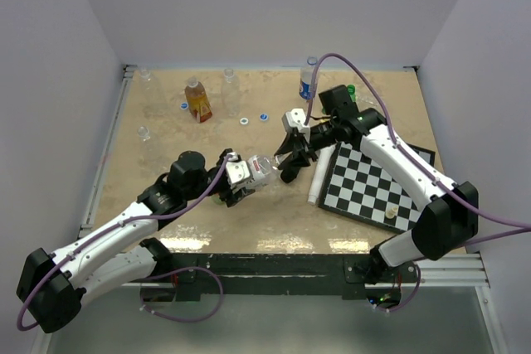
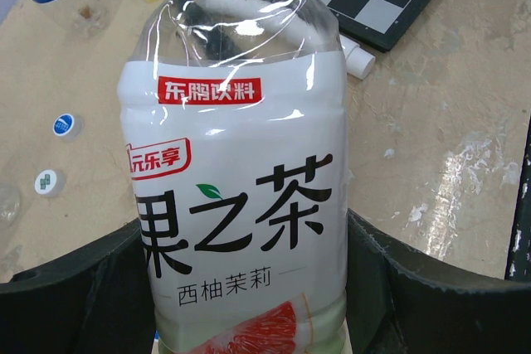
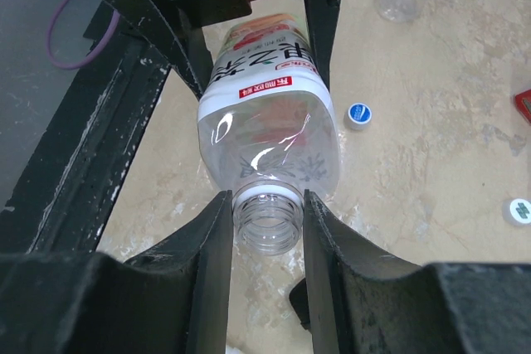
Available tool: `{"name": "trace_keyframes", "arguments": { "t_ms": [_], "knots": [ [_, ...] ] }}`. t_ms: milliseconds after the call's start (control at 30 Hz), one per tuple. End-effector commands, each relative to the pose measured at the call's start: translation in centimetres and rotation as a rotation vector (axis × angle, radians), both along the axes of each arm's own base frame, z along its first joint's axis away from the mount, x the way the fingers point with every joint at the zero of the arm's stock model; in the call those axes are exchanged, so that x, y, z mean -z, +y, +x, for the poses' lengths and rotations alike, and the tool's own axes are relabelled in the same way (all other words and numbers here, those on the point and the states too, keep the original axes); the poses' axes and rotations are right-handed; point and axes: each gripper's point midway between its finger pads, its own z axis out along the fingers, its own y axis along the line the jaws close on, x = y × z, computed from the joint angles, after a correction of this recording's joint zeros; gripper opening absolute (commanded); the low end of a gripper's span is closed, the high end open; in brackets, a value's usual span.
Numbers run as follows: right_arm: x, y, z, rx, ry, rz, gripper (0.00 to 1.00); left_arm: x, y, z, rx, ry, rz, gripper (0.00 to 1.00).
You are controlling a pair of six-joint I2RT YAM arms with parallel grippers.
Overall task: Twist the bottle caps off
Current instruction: Place the plastic bottle at the center of the board.
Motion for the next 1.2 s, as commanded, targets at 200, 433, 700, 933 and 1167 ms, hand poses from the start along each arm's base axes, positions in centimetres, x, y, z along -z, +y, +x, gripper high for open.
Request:
{"name": "trace_keyframes", "arguments": {
  "t_ms": [200,433,700,933,1167],
  "knots": [
    [-3.8,-0.3,4.5,0.18,-0.066,-0.142,0.0,-5.9,2.2,2.7,-0.217,-0.137,-0.129,1.0],
    [-5.3,-1.7,8.0,0.318,-0.15,-0.257,0.0,-8.3,5.4,3.9,-0.395,-0.217,-0.163,1.0],
    [-6.3,-3.1,11.6,0.47,-0.223,-0.354,0.0,-9.2,8.0,4.6,-0.526,-0.274,-0.176,1.0],
    [-6.0,-3.9,15.9,0.62,-0.237,-0.447,0.0,-8.6,7.8,4.7,-0.516,-0.264,-0.154,1.0],
    [-4.2,-4.9,16.8,0.649,-0.231,-0.539,0.01,-8.6,7.6,4.7,-0.507,-0.263,-0.154,1.0]
  ]
}}
